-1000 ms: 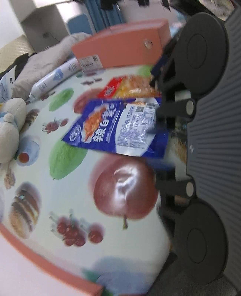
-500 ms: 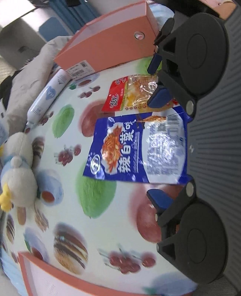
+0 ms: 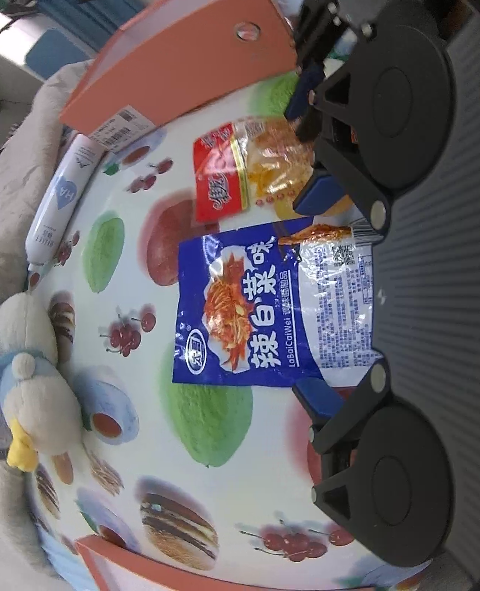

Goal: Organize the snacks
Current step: 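Grasp the blue cabbage-snack bag with the left tool while the right tool grasps the red-topped pack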

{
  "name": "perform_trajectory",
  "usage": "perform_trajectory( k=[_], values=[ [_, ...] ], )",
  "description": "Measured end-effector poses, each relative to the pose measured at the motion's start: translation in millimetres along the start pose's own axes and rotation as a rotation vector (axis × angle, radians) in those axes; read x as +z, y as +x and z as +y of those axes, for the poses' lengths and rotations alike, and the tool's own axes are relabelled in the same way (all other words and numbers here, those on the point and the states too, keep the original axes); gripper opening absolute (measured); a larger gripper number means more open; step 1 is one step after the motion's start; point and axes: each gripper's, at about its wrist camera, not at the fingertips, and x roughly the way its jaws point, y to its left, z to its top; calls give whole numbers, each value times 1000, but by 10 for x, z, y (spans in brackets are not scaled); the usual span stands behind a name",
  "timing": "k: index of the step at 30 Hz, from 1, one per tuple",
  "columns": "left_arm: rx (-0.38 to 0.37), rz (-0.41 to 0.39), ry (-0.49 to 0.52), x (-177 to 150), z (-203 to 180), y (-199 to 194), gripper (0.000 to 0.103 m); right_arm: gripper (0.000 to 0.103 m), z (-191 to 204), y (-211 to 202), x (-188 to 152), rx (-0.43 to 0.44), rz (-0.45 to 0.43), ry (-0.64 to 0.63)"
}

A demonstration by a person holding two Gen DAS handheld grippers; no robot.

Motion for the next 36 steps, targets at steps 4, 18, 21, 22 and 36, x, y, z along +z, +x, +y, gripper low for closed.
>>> perform_trajectory(
  k=[4, 18, 21, 22, 36],
  values=[
    [38, -8, 34, -12, -73, 63, 99, 14, -67, -42, -2, 0, -7, 34],
    [101, 5, 93, -91, -103, 106, 84, 78, -89, 26, -55, -30, 14, 78],
    [113, -11, 98, -115, -96, 68, 76, 79, -85, 91, -76, -19, 33, 78],
    [112, -16, 96, -123, -91, 56, 73, 79, -99, 109, -86, 6, 37, 94],
    [49, -56, -7, -164, 17, -117, 50, 34, -40, 94, -60, 68, 48, 68]
  ],
)
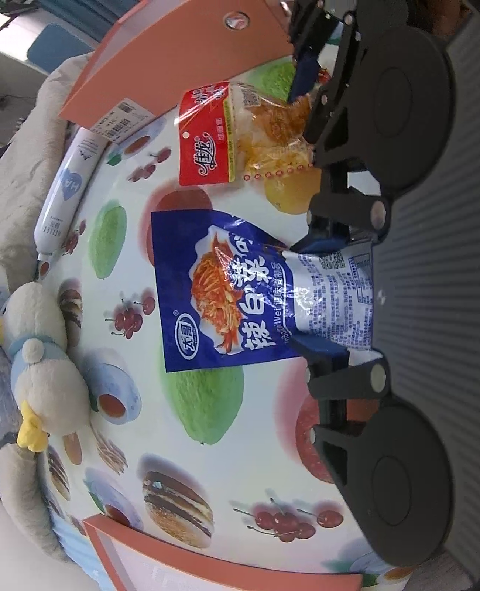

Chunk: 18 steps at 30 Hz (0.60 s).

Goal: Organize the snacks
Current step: 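Grasp the blue cabbage-snack bag with the left tool while the right tool grasps the red-topped pack, then lift both held bags and carry them over the pink box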

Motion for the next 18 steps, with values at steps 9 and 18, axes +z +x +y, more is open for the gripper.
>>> perform_trajectory(
  k=[9, 18],
  values=[
    [-31, -30, -44, 2, 10, -164, 49, 26, -33, -194, 75, -8, -28, 40],
    [-44, -61, -49, 62, -68, -450, 49, 26, -120, -508, 199, -3, -70, 95]
  ],
)
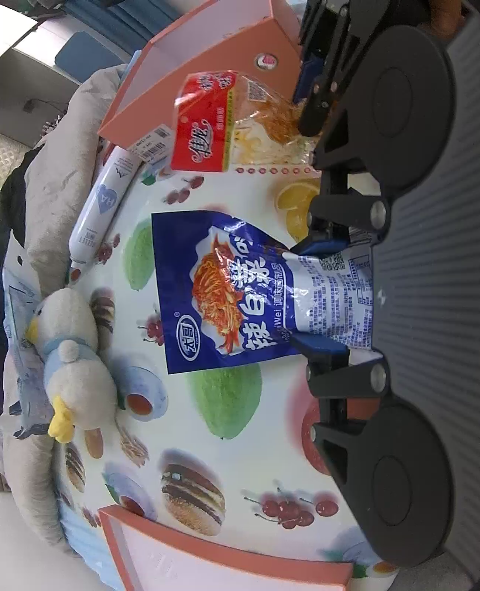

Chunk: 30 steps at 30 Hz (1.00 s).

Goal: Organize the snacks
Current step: 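Lift both held bags and carry them over the pink box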

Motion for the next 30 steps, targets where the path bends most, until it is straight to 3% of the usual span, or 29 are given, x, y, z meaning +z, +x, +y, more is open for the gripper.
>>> perform_trajectory(
  k=[17, 30],
  values=[
    [-22, -150, 65, 422, -304, -682, 49, 26, -13, -761, 467, 23, -158, 23],
    [-84, -284, 62, 860, -668, -1188, 49, 26, -188, -1201, 842, 3, -289, 24]
  ],
)
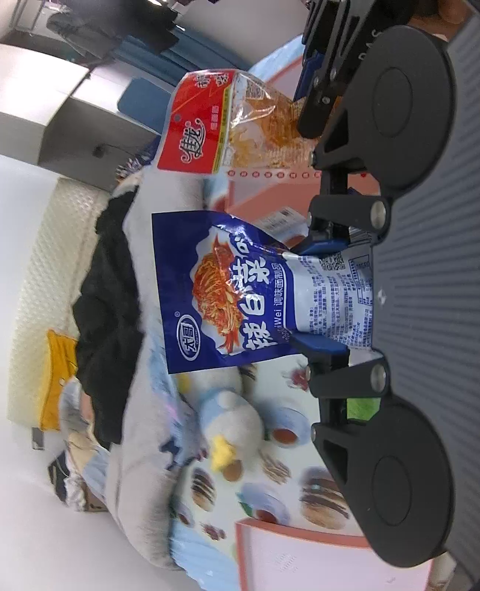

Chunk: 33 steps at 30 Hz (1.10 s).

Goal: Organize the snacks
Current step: 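Lift both held bags and carry them over the pink box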

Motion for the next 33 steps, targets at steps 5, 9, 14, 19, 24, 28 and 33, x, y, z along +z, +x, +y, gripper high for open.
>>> perform_trajectory(
  k=[5, 9, 14, 19, 24, 28, 33],
  values=[
    [-35, -49, 9, 196, -230, -113, 49, 26, -111, -130, 156, -16, -48, 2],
    [-69, -82, 17, 329, -436, -158, 49, 26, -233, -250, 258, -41, -85, 7],
    [-127, -110, 48, 456, -745, -197, 49, 26, -467, -406, 328, -82, -122, 29],
    [-212, -130, 64, 534, -1100, -168, 49, 26, -727, -559, 365, -140, -146, 38],
    [-271, -105, 73, 524, -1452, -16, 49, 26, -1038, -665, 335, -193, -150, 73],
    [-294, -69, 100, 507, -1737, 209, 49, 26, -1369, -647, 295, -235, -134, 113],
    [-305, 1, 121, 500, -2028, 652, 49, 26, -1747, -407, 214, -258, -75, 167]
  ],
)
